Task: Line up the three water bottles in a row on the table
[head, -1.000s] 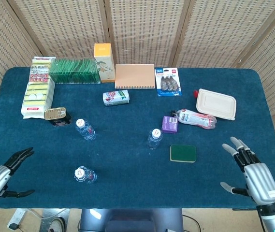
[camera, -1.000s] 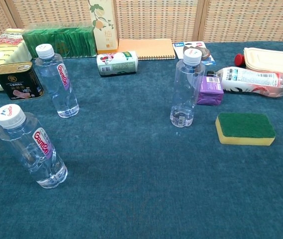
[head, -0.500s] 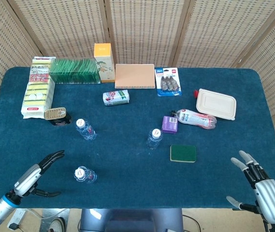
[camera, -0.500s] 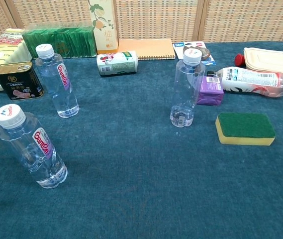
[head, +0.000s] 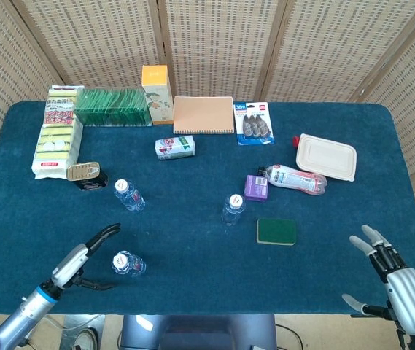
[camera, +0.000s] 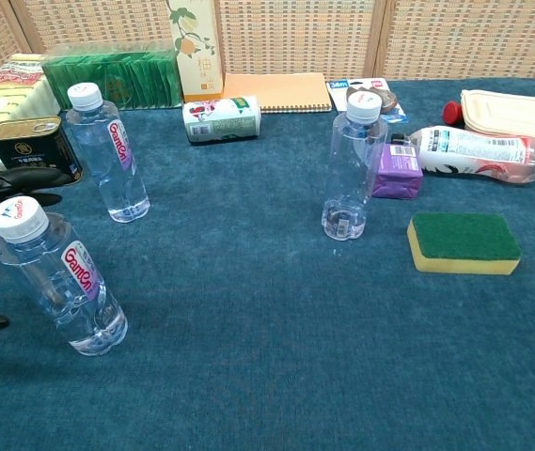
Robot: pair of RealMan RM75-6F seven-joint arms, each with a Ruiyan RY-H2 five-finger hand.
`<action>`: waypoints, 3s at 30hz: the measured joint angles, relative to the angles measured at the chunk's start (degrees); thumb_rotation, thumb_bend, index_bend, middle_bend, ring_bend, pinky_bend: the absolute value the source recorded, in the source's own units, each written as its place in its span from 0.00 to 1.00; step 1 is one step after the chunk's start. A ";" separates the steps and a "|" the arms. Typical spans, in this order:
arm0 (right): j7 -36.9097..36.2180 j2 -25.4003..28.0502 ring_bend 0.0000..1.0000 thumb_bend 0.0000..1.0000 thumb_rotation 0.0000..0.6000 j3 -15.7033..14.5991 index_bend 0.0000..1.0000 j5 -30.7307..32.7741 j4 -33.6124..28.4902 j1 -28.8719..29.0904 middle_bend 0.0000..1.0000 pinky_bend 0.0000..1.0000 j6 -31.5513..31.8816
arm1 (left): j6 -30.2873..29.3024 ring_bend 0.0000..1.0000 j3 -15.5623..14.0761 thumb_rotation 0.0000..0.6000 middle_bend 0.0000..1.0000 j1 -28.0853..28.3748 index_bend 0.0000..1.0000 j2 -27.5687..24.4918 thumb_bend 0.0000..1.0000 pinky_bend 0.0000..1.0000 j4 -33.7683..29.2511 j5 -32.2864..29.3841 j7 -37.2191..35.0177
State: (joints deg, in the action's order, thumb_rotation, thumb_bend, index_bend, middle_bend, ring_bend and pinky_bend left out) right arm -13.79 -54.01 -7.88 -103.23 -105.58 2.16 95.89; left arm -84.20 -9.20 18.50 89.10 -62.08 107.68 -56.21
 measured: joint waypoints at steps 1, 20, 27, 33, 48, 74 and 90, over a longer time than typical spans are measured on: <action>0.05 0.01 0.02 0.00 1.00 0.13 0.12 0.07 0.03 -0.08 0.00 0.15 0.06 | 0.17 0.00 -0.05 1.00 0.00 0.21 0.00 0.70 0.15 0.15 0.16 -0.05 -0.09; -2.29 0.82 0.01 0.00 1.00 1.68 0.12 0.56 0.13 -1.26 0.00 0.15 0.35 | 3.07 0.38 0.72 1.00 0.48 1.91 0.47 9.84 0.39 0.44 0.69 -4.46 3.22; -3.22 1.07 0.01 0.00 1.00 2.09 0.12 0.53 0.40 -1.46 0.00 0.15 0.27 | -0.07 0.41 2.78 1.00 0.53 1.04 0.54 12.49 0.40 0.47 1.59 -6.40 4.23; -3.78 1.21 0.01 0.00 1.00 2.11 0.12 0.19 0.44 -1.48 0.00 0.15 -0.37 | -0.30 0.41 6.57 1.00 0.53 2.54 0.54 13.17 0.38 0.47 0.11 -8.85 2.84; -4.68 1.86 0.02 0.00 1.00 2.36 0.12 -0.26 0.14 -1.19 0.00 0.15 -1.50 | 15.90 0.41 19.54 1.00 0.53 16.37 0.54 15.03 0.36 0.47 -5.10 -18.44 9.30; -6.22 2.08 0.00 0.00 1.00 3.34 0.12 2.17 0.14 0.26 0.00 0.15 -4.99 | 26.77 0.41 25.35 1.00 0.53 30.03 0.54 30.37 0.35 0.47 14.57 -25.49 10.46; -7.80 2.84 0.00 0.00 1.00 3.33 0.12 1.75 0.37 0.00 0.00 0.15 -4.50 | 27.28 0.01 22.64 1.00 0.06 31.17 0.00 30.82 0.21 0.21 16.80 -24.38 8.66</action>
State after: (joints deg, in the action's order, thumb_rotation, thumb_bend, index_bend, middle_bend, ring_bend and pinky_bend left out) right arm -21.59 -51.17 -4.55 -101.48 -105.21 2.16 91.39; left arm -56.91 13.45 49.67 119.92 -45.28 83.30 -47.55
